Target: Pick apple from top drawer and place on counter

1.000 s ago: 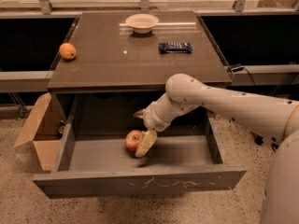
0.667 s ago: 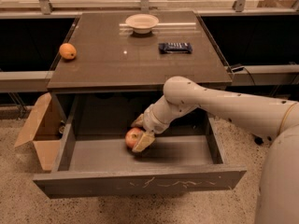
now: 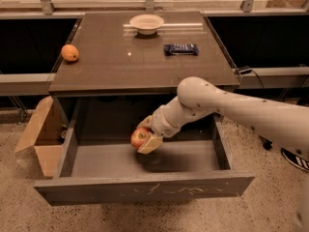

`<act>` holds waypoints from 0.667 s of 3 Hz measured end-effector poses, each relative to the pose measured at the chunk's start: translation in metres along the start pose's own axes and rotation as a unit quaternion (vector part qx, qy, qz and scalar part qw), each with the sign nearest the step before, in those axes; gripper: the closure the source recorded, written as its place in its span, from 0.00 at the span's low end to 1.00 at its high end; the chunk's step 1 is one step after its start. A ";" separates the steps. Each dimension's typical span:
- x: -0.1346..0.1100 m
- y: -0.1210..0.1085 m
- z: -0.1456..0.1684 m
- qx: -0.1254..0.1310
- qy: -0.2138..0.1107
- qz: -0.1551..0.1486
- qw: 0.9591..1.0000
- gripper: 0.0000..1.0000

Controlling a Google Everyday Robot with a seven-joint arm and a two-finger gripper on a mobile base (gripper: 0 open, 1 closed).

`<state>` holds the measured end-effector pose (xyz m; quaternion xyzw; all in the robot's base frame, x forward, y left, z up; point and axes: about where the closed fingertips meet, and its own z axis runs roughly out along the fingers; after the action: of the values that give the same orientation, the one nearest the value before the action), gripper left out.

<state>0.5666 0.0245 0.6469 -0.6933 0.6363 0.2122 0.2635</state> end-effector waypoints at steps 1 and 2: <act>-0.023 0.012 -0.076 0.054 -0.049 -0.027 0.997 1.00; -0.028 0.025 -0.162 0.101 -0.082 -0.042 0.991 1.00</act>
Offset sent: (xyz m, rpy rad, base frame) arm -0.0481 -0.1248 0.2059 0.2433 -0.2851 -0.0659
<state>0.5322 -0.0575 0.7870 -0.6695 0.6010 0.1914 0.3923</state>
